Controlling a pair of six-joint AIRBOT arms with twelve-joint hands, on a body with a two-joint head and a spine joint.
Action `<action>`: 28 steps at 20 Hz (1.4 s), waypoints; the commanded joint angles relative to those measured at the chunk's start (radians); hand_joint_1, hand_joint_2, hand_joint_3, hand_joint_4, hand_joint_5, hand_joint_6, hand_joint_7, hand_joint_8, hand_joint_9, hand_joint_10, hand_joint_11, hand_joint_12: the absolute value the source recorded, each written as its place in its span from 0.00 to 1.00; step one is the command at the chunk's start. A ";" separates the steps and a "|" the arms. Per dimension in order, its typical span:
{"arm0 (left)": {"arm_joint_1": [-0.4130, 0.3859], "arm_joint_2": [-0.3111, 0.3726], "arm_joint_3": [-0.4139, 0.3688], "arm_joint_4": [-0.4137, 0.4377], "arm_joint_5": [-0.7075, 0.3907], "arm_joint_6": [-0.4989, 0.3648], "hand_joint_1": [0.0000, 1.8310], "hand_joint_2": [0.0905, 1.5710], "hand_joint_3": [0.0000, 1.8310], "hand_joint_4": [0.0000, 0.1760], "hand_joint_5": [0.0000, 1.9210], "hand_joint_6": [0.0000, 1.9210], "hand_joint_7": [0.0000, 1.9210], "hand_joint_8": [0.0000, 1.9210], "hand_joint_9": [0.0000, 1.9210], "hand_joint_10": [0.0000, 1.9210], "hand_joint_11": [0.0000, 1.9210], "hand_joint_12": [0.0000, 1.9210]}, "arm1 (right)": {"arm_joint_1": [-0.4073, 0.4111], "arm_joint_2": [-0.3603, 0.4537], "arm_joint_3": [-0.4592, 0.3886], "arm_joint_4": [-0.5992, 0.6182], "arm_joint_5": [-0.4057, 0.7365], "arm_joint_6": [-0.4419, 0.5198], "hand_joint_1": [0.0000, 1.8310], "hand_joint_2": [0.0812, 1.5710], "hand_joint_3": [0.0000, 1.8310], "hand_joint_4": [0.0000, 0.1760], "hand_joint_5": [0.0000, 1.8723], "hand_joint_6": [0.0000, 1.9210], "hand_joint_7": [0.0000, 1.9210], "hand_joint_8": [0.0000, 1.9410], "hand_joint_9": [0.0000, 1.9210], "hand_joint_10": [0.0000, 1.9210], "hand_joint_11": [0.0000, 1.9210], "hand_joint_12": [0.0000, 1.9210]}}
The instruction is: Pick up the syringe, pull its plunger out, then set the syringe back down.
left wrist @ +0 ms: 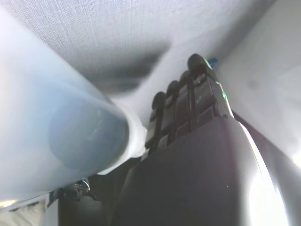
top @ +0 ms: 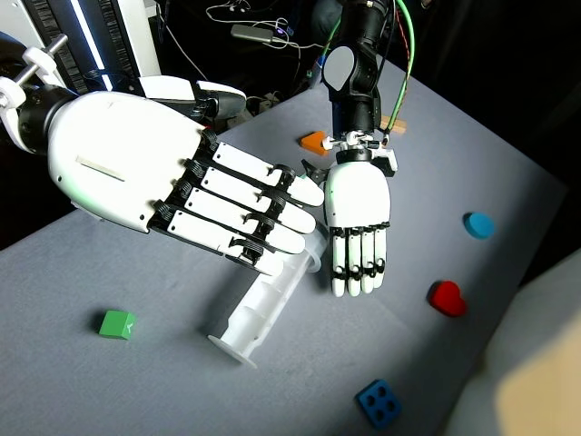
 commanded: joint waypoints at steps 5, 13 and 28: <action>-0.020 0.026 -0.015 0.022 0.084 0.001 0.05 0.57 0.00 0.00 0.02 0.00 0.01 0.00 0.00 0.00 0.00 0.14 | 0.010 -0.001 0.000 -0.053 0.105 0.000 0.04 0.51 0.00 0.09 0.00 0.00 0.00 0.00 0.00 0.00 0.00 0.29; -0.072 0.100 -0.054 0.022 0.110 0.028 0.03 0.57 0.00 0.00 0.02 0.00 0.02 0.00 0.00 0.00 0.00 0.16 | 0.028 0.025 -0.014 -0.014 0.138 -0.054 0.04 0.51 0.00 0.09 0.00 0.00 0.00 0.00 0.00 0.00 0.00 0.29; -0.173 0.268 -0.249 -0.609 0.361 0.511 0.24 0.65 0.00 0.00 0.31 0.00 0.29 0.05 0.22 0.26 0.07 0.69 | 0.027 0.048 -0.063 -0.014 0.153 -0.110 0.19 0.65 0.00 0.00 0.34 0.38 0.39 0.41 0.35 0.52 0.32 0.74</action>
